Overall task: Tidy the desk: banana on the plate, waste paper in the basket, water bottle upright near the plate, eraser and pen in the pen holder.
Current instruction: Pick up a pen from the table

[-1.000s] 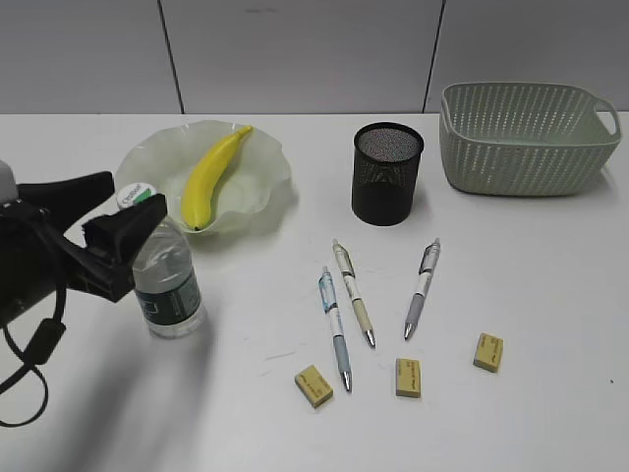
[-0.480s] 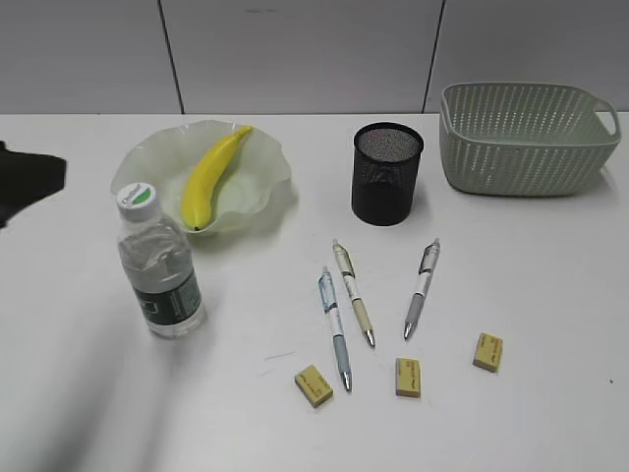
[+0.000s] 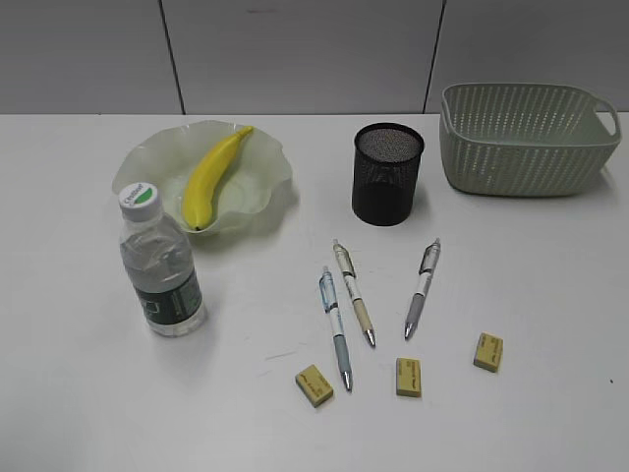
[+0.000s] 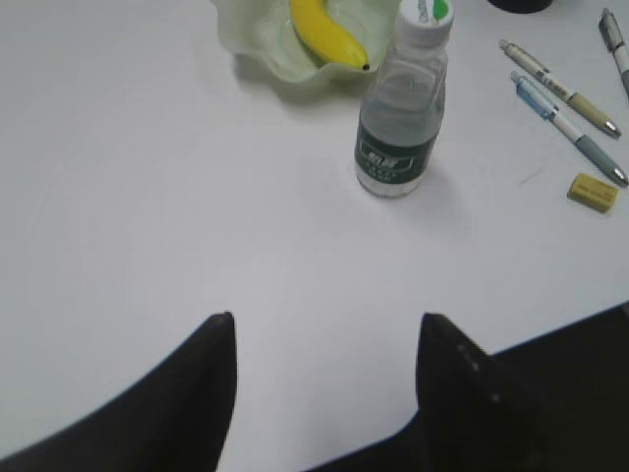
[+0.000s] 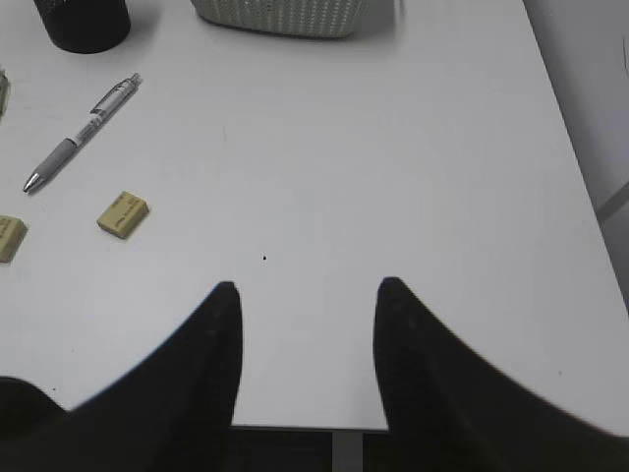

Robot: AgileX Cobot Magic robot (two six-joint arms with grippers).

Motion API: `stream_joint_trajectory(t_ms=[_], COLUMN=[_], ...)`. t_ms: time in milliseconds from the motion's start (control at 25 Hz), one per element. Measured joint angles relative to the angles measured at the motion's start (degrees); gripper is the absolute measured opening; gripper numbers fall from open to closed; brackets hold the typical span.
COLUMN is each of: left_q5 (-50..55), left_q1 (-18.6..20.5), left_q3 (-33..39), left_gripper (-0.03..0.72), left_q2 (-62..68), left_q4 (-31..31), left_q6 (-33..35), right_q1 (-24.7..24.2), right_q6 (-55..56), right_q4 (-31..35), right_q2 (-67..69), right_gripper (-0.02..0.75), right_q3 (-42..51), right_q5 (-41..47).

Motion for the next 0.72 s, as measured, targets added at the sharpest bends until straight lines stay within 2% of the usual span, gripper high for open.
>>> stream_joint_trajectory(t_ms=[120,400,720], left_q5=[3.1,1.9,1.7], left_q1=[0.0,0.0,0.0], left_q3=[2.1,3.6,3.6], left_gripper=[0.433,0.429,0.341], left_q2=[-5.4,-12.2,-14.6], left_q4=[0.4,-0.4,-0.6], left_q6=[-0.8,-0.8,4.8], right_q1=[0.0,0.0,0.0], right_q6=[0.0,0.0,0.0], right_q4=[0.0,0.0,0.4], right_q2=[0.0,0.0,2.8], right_gripper=[0.361,0.361,0.361], right_q3=[0.0,0.0,-1.0], right_q5=[0.0,0.0,-1.4])
